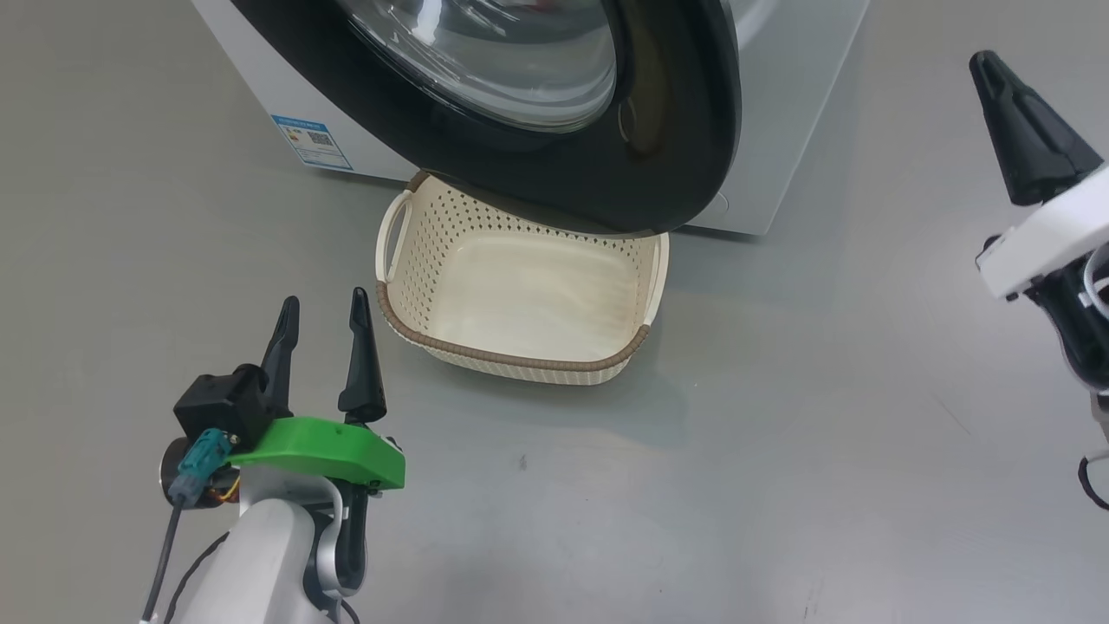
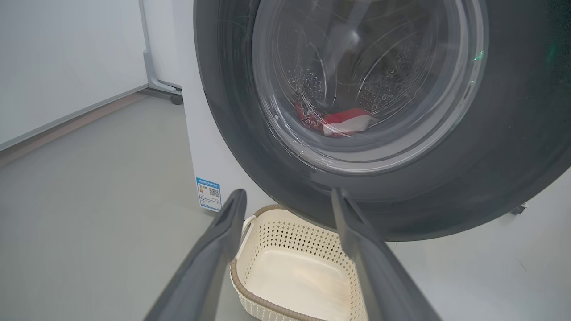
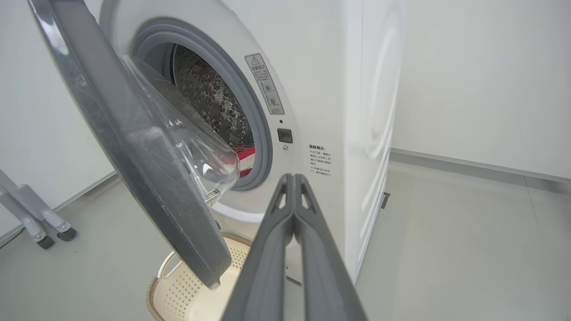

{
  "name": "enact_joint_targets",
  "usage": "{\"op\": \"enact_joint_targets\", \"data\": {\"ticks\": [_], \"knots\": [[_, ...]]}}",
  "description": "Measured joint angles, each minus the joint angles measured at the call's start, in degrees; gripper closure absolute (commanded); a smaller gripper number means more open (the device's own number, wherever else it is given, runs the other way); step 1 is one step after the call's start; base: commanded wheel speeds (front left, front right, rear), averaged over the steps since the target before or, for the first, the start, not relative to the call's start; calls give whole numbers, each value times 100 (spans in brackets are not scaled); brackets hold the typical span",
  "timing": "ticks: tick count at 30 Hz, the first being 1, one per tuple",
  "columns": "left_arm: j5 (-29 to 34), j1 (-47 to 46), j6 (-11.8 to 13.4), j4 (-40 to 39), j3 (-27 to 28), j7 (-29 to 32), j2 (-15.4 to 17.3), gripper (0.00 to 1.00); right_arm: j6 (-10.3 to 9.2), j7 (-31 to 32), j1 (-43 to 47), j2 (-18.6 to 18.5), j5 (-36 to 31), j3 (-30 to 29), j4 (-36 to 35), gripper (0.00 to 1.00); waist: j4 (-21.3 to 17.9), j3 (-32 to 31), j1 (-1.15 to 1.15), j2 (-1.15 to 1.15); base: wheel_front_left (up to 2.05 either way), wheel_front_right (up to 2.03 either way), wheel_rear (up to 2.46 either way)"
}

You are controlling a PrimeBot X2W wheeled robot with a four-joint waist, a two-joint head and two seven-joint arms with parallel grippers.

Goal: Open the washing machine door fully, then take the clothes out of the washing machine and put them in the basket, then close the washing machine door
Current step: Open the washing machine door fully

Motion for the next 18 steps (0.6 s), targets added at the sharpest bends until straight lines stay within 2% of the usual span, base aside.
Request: {"op": "enact_joint_targets", "data": {"ticks": [6, 11, 17, 18], "knots": [[14, 77, 0, 24, -1, 0, 0, 0, -29, -794, 651, -54, -519, -40, -85, 100, -37, -122, 0, 0, 0, 0, 0], [19, 148, 0, 53, -13, 1, 1, 0, -307, -1283, 1203, -1, -641, -180, -93, 100, -44, -230, 0, 0, 0, 0, 0], [101, 218, 0, 46, -8, 0, 4, 0, -480, -1586, 1723, 151, -650, -198, -79, 100, -44, -316, 0, 0, 0, 0, 0], [107, 224, 0, 45, -9, 0, 4, 0, -510, -1636, 1776, 144, -699, -188, -79, 57, -45, -321, 0, 0, 0, 0, 0]]}}
